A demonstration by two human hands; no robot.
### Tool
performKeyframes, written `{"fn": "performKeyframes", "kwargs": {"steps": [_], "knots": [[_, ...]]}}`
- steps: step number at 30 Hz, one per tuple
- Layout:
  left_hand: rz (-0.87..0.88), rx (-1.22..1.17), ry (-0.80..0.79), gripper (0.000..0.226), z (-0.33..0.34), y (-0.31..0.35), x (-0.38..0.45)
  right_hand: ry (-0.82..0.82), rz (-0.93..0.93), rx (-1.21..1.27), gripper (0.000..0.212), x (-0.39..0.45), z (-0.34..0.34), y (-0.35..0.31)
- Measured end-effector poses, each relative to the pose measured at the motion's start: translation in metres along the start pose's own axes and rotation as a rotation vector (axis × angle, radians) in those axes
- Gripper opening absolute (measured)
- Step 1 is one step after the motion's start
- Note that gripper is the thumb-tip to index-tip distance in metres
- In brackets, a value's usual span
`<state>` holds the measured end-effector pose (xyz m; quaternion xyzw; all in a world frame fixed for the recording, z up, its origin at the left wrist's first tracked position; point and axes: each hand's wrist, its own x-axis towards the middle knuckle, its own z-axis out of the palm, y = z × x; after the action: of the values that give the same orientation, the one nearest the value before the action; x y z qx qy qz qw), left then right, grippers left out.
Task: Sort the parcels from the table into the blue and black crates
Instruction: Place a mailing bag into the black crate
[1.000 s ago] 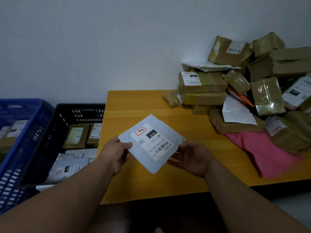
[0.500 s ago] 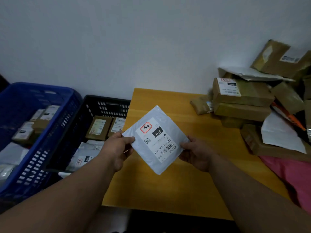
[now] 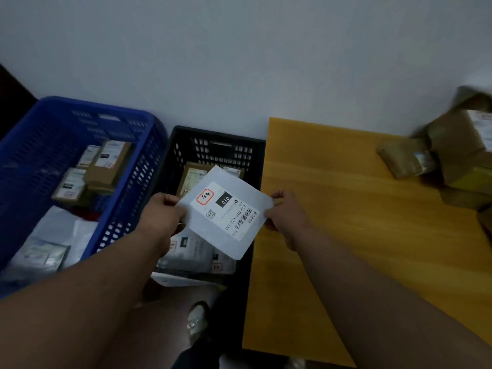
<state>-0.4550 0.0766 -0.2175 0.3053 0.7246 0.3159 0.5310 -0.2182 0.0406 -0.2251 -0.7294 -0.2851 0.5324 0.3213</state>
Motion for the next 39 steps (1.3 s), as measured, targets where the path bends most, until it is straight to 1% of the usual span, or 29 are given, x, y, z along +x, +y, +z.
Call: {"fn": "performKeyframes", "kwargs": {"steps": [2, 5, 7, 10, 13, 17, 19, 22, 24, 27, 30, 35, 39], "knots": [[0.025, 0.1, 0.013, 0.027, -0.02, -0.001, 0.028, 0.011, -0.031, -0.051, 0.036, 0.014, 0.035, 0.0], [0.037, 0.274, -0.025, 0.029, -0.04, -0.01, 0.065, 0.042, -0.029, -0.086, 0.037, 0.037, 0.081, 0.005], [0.003, 0.383, -0.073, 0.03, -0.046, -0.022, 0.083, 0.044, 0.008, -0.112, 0.032, 0.051, 0.106, 0.012], [-0.049, 0.494, -0.142, 0.029, -0.049, -0.043, 0.102, 0.041, 0.117, -0.126, 0.027, 0.071, 0.136, 0.025], [-0.11, 0.583, -0.272, 0.039, -0.05, -0.064, 0.113, 0.013, 0.196, -0.204, 0.037, 0.089, 0.159, 0.042], [-0.182, 0.76, -0.429, 0.047, -0.046, -0.087, 0.122, -0.013, 0.207, -0.303, 0.05, 0.103, 0.179, 0.063], [-0.214, 0.848, -0.531, 0.049, -0.042, -0.096, 0.124, -0.052, 0.241, -0.358, 0.053, 0.105, 0.184, 0.074], [-0.25, 1.026, -0.68, 0.057, -0.034, -0.103, 0.121, -0.131, 0.349, -0.458, 0.058, 0.099, 0.184, 0.087], [-0.253, 1.122, -0.716, 0.06, -0.028, -0.103, 0.118, -0.146, 0.395, -0.484, 0.058, 0.094, 0.179, 0.09], [-0.213, 1.181, -0.693, 0.056, -0.02, -0.095, 0.111, -0.168, 0.348, -0.483, 0.053, 0.087, 0.168, 0.083], [-0.122, 1.173, -0.612, 0.051, -0.01, -0.081, 0.102, -0.199, 0.271, -0.442, 0.052, 0.076, 0.155, 0.06], [0.008, 0.963, -0.422, 0.048, 0.019, -0.049, 0.062, -0.218, 0.049, -0.335, 0.046, 0.04, 0.111, 0.014], [0.119, 0.826, -0.329, 0.048, 0.052, -0.023, 0.006, -0.171, -0.09, -0.283, 0.035, 0.001, 0.047, -0.008]]}}
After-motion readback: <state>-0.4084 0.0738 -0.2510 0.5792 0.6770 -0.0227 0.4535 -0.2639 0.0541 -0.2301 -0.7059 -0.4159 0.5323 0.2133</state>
